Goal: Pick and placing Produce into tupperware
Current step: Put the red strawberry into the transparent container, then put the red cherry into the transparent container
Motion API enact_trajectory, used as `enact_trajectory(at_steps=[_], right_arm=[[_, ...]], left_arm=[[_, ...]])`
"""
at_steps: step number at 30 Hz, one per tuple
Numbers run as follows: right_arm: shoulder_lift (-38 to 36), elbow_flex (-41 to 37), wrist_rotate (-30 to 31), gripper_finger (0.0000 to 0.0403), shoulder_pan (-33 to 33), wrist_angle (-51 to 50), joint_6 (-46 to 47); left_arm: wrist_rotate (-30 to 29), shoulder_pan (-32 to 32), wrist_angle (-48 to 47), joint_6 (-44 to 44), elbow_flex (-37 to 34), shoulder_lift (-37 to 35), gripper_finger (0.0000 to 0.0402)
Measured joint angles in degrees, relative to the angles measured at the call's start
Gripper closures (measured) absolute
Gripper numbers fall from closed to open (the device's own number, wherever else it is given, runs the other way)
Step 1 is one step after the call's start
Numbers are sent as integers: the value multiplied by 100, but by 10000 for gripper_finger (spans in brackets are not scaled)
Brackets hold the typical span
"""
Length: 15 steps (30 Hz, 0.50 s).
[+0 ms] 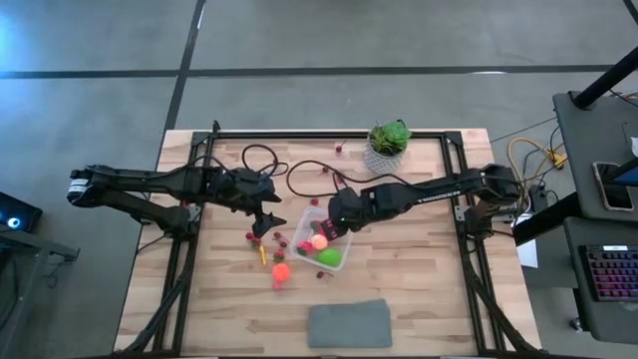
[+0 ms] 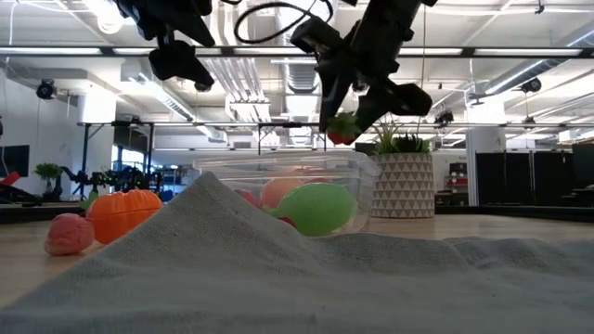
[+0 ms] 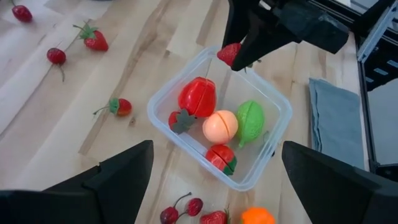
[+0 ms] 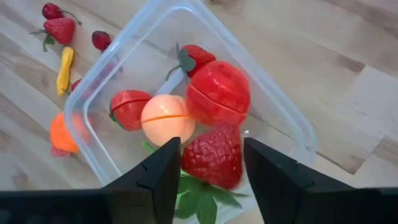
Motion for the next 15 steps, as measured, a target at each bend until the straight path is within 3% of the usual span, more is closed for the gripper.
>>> enact_trajectory(at_steps=[12, 15], right_arm=[[1, 375, 462, 135, 49, -98, -17], [-57, 601, 757, 120, 49, -385, -108]], left_arm=[[48, -278, -92, -15, -59, -96, 61], [103, -314, -96, -356, -59, -98, 61]])
